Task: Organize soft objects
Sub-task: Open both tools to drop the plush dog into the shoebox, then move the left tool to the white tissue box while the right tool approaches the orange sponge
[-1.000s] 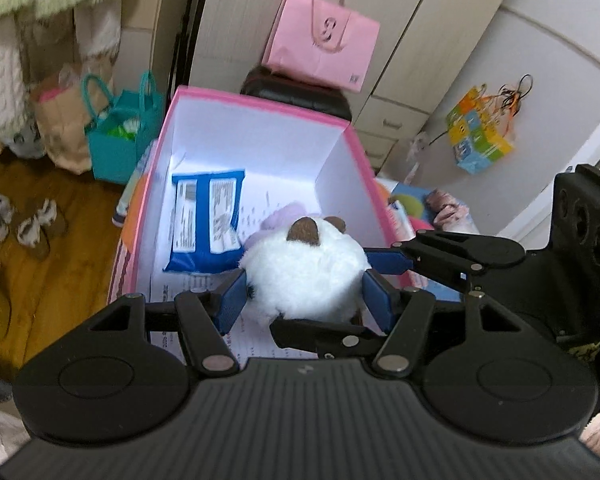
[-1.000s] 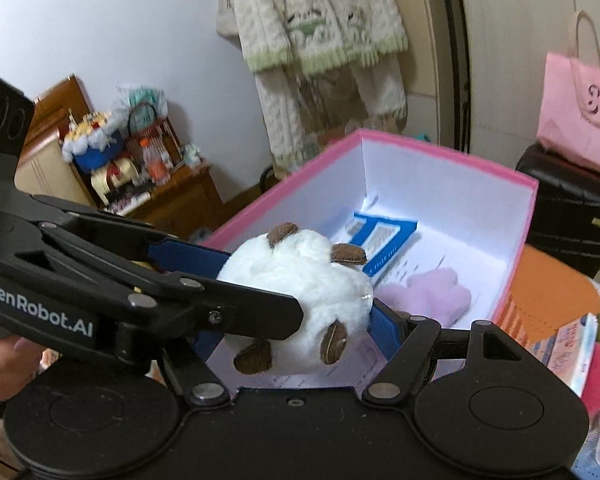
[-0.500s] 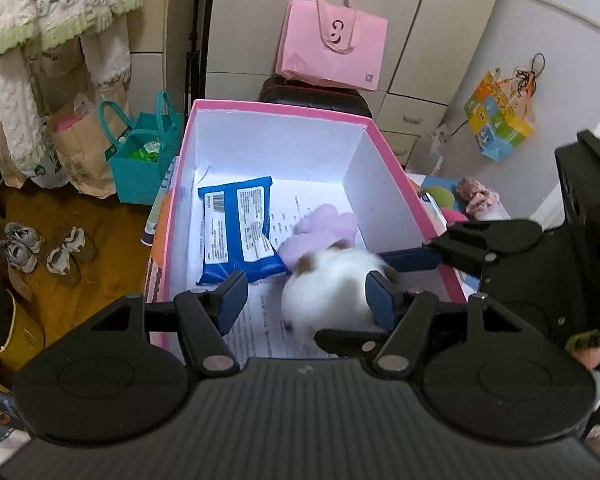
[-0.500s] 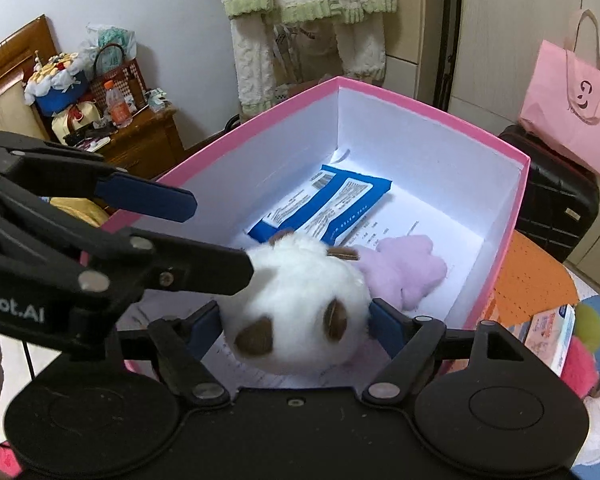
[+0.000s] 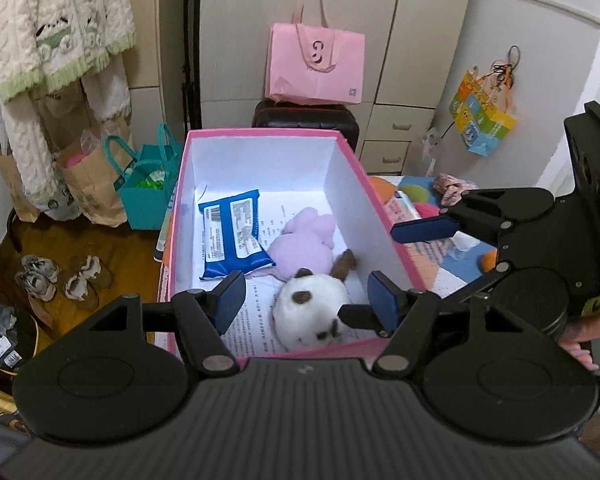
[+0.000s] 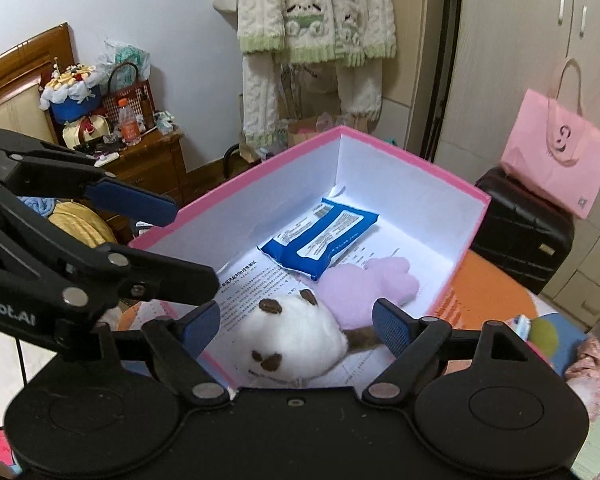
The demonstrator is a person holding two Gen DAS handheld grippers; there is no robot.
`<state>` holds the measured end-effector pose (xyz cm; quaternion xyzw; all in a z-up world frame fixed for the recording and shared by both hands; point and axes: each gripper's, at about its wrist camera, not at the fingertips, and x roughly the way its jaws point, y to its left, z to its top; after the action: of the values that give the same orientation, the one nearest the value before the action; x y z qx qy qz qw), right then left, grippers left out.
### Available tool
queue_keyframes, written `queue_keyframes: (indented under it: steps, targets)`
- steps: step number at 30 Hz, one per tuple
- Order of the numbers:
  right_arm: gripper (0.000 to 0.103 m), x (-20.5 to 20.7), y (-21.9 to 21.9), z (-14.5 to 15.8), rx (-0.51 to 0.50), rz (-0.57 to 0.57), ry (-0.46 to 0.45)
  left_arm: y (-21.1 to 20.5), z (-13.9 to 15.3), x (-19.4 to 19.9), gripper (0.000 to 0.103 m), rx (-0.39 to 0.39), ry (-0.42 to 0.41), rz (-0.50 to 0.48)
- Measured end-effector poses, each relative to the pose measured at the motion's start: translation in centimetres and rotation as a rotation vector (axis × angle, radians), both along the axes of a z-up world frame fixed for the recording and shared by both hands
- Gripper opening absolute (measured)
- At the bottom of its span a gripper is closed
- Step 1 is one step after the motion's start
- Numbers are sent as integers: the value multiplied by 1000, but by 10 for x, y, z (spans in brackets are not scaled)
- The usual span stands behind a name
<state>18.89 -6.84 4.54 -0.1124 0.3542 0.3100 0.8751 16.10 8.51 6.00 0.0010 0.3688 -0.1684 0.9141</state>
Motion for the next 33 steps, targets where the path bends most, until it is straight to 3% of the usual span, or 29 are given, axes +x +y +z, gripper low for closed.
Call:
queue_keyframes:
  steps: [9, 14, 23, 33]
  targets:
    - [87, -43, -29, 27, -6, -10, -102, -19, 24, -37, 70, 40, -41, -50]
    - [87, -68, -69, 35, 47, -6, -114, -24, 29, -53, 70, -18, -15, -96]
    - [87, -111, -148, 19, 84, -129, -121, -54, 22, -77, 70, 14, 10, -188]
    - [87, -129, -186, -8, 88, -171, -119, -114, 8, -88, 70, 54, 5, -340]
